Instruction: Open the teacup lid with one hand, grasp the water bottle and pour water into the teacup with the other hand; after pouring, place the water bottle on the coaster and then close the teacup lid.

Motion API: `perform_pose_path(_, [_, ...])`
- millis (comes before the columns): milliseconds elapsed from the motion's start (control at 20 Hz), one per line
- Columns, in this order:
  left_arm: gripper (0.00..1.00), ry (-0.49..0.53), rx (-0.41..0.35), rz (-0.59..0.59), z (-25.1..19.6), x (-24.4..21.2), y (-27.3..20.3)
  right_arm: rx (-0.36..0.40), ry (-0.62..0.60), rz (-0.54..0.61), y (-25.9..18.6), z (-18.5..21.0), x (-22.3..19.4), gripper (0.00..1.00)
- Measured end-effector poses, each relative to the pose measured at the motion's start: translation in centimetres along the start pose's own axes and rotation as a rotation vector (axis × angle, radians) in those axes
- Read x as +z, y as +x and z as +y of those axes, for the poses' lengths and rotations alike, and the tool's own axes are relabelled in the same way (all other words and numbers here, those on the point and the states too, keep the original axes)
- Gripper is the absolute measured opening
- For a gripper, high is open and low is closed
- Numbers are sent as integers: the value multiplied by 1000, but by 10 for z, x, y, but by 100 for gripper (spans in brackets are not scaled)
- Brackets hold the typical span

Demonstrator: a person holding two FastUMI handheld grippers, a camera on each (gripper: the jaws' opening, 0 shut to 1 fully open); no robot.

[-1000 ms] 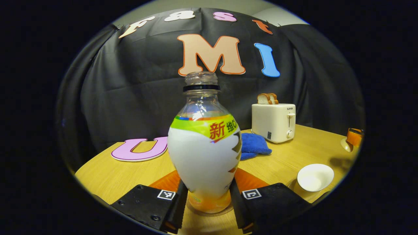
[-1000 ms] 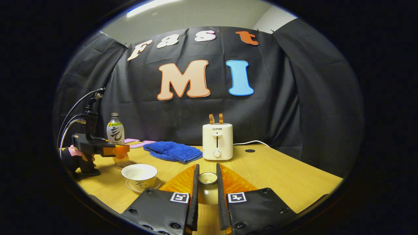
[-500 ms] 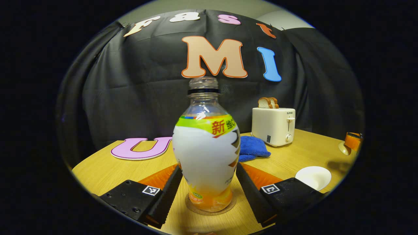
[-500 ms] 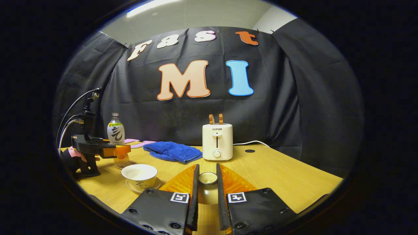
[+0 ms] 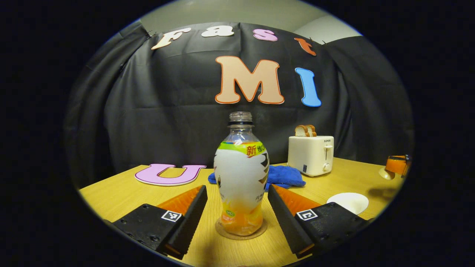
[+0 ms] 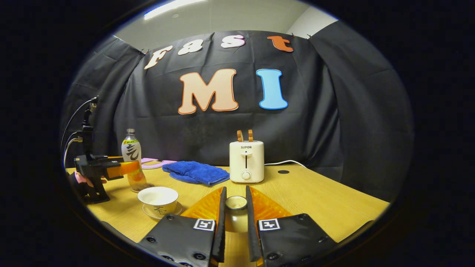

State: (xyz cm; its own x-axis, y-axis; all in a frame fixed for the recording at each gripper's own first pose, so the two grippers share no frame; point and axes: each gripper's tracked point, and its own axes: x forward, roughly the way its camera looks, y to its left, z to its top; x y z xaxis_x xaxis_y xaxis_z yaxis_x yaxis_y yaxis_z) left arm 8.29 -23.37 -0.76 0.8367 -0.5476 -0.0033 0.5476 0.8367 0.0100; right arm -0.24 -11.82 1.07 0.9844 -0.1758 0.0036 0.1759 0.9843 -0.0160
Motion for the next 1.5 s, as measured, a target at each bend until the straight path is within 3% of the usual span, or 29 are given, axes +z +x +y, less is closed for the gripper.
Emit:
perform_pose_path(200, [95, 1, 15, -9, 6, 3, -29, 1, 0, 0, 0, 0, 0, 27])
perform_pose_path(350, [95, 3, 69, -13, 19, 4, -56, 2, 0, 0, 0, 0, 1, 27])
perform_pose_path(550, [95, 5, 199, -9, 47, 3, -86, 20, 1, 0, 0, 4, 0, 28])
perform_pose_path(750, [95, 10, 309, -9, 65, 2, -101, 103, 4, 4, -3, 23, 0, 30])
perform_pose_path(1100, [95, 10, 324, -8, 65, 2, -103, 254, 8, 16, 2, 78, -4, 30])
perform_pose_path(1500, [95, 9, 320, -9, 64, 1, -102, 346, 10, 24, 25, 132, -8, 27])
